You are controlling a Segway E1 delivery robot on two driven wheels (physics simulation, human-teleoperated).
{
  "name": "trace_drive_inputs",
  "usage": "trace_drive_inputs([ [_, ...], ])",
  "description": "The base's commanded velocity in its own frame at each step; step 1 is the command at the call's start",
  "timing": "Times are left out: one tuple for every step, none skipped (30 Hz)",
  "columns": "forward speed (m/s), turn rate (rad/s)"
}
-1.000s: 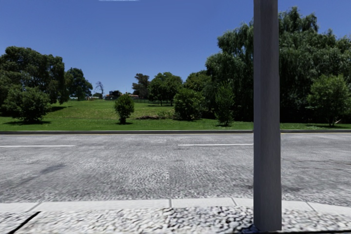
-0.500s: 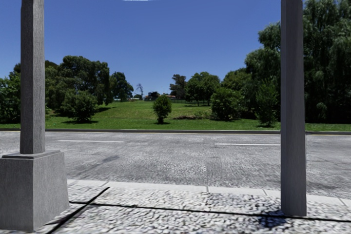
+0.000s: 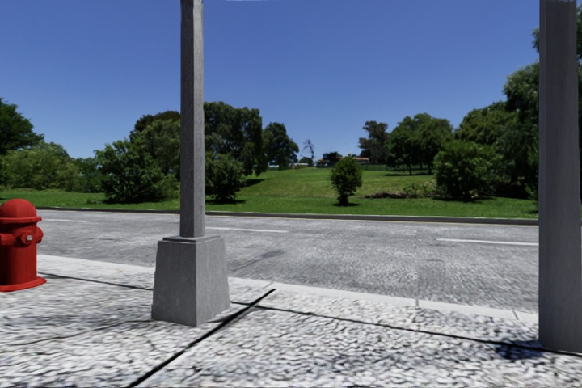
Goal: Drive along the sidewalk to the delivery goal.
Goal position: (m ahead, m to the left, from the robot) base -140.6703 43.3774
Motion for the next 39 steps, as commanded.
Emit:
trace_drive_inputs([
  [-0.71,0.65],
  [-0.71,0.66],
  [-0.71,0.67],
  [-0.71,0.67],
  [-0.71,0.68],
  [-0.71,0.68],
  [-0.71,0.68],
  [-0.71,0.68],
  [-0.71,0.68],
  [-0.71,0.68],
  [-0.71,0.68],
  [-0.71,0.68],
  [-0.71,0.60],
  [-0.71,0.60],
  [-0.71,0.56],
  [-0.71,0.57],
  [-0.71,0.58],
  [-0.71,0.58],
  [-0.71,0.58],
  [-0.71,0.58],
  [-0.71,0.58],
  [-0.71,0.58],
  [-0.71,0.58],
  [-0.71,0.58],
  [-0.71,0.58],
  [-0.71,0.58],
  [-0.71,0.58],
  [-0.71,0.58],
  [-0.72,0.58],
  [-0.72,0.58],
  [-0.80,0.58],
  [-0.83,0.60],
  [-0.84,0.66],
  [-0.84,0.67],
  [-0.84,0.67],
  [-0.84,0.68],
  [-0.84,0.68],
  [-0.84,0.68],
  [-0.84,0.68],
])
